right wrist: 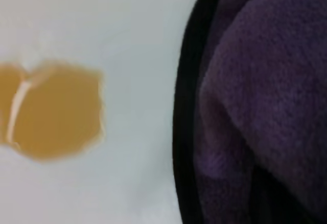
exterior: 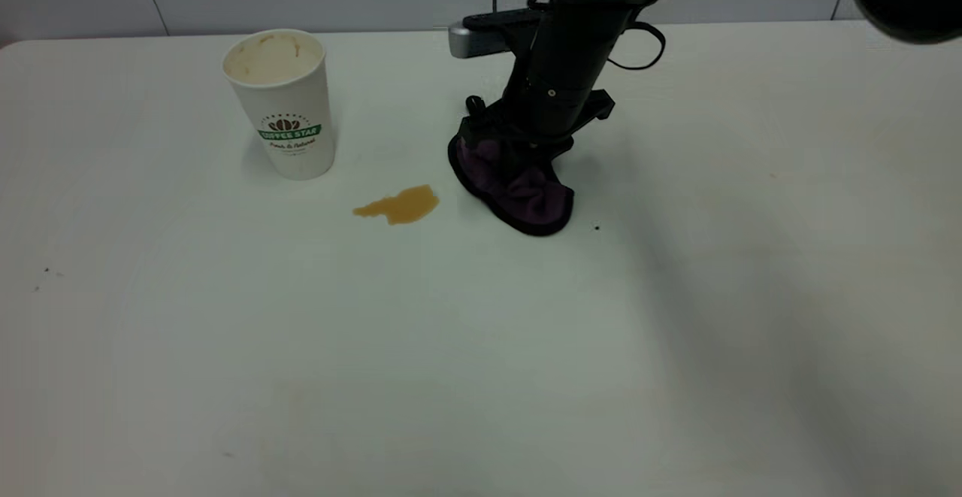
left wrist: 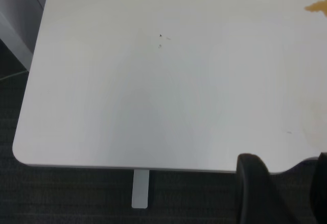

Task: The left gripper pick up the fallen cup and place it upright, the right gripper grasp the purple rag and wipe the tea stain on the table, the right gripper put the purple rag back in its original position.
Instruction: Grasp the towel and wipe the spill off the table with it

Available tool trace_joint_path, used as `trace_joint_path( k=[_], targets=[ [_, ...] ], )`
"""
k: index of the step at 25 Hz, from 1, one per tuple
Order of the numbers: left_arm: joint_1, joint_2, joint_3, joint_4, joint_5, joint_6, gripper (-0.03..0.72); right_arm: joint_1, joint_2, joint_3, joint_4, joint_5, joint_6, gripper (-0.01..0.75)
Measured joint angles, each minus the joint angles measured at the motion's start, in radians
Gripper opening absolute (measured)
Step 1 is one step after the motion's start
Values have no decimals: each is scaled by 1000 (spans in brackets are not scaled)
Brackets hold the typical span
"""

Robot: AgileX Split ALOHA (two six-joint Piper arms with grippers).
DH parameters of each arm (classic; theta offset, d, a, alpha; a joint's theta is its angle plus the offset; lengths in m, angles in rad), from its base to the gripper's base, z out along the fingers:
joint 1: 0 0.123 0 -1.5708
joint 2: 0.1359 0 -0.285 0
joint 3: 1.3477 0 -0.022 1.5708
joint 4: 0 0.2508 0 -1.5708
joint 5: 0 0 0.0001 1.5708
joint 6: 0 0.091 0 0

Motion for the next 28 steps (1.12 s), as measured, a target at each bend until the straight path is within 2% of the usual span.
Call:
trace_joint_path(
  k=[3,8,28],
  targets=[
    [0,0,0,0,0,0,307,11,48,-98,36,39,9,83],
    [0,0,0,0,0,0,307,39,91,-177,74,58,13,83],
    [0,-1,0,0,0,0,307,188,102,-185,144,77,78,91]
  ],
)
